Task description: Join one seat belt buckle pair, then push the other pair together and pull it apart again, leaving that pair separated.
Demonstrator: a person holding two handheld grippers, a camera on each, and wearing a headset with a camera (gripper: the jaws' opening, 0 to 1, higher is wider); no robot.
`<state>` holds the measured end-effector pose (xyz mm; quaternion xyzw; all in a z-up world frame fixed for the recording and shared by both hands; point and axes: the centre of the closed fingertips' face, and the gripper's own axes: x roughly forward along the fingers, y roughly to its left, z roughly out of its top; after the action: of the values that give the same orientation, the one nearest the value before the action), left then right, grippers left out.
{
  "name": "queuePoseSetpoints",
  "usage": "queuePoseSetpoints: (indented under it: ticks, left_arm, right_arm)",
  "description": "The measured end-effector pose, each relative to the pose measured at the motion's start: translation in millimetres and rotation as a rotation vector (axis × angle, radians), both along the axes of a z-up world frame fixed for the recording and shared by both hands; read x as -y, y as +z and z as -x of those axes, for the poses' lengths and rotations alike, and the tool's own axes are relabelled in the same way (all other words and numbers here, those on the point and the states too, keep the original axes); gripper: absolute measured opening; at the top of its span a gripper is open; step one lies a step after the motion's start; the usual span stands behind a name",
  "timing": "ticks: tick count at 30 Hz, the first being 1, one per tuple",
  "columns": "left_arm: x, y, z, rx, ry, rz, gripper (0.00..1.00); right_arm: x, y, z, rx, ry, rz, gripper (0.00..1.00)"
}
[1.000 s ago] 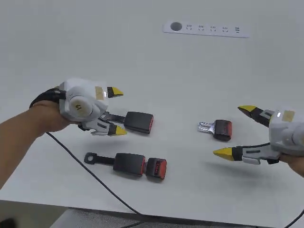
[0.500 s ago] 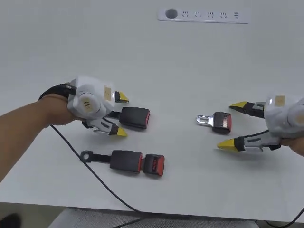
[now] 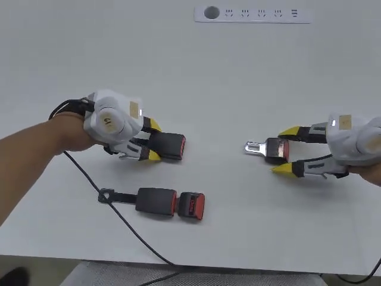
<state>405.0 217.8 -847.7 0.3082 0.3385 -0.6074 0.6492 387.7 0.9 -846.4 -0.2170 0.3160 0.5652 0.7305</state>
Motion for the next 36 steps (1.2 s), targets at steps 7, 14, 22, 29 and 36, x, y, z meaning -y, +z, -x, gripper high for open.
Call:
queuePoseSetpoints:
  ticks: [7,14,22,29,36]
  left_arm:
    - [0.2,0.4,-1.1,-0.005,0.026,0.017,0.35]
    - [0.5,0.5,-2.9,-0.012,0.083,0.062,0.35]
    - [0.1,0.9,-3.1,-0.036,0.091,0.077,0.35]
    - [0.6,1.5,-2.7,-0.05,0.108,0.089,0.35]
    - [0.5,1.8,-2.2,-0.054,0.112,0.091,0.35]
  right_arm:
    - [2.7,-0.1,-2.7,0.009,0.009,-0.027,0.36]
    - [7.2,0.6,-1.7,-0.005,0.008,-0.074,0.36]
    - [14.3,1.7,2.9,-0.027,-0.006,-0.092,0.35]
    - [12.2,1.6,3.8,-0.014,0.008,-0.082,0.35]
    - [0.7,1.4,2.7,-0.014,0.017,-0.092,0.35]
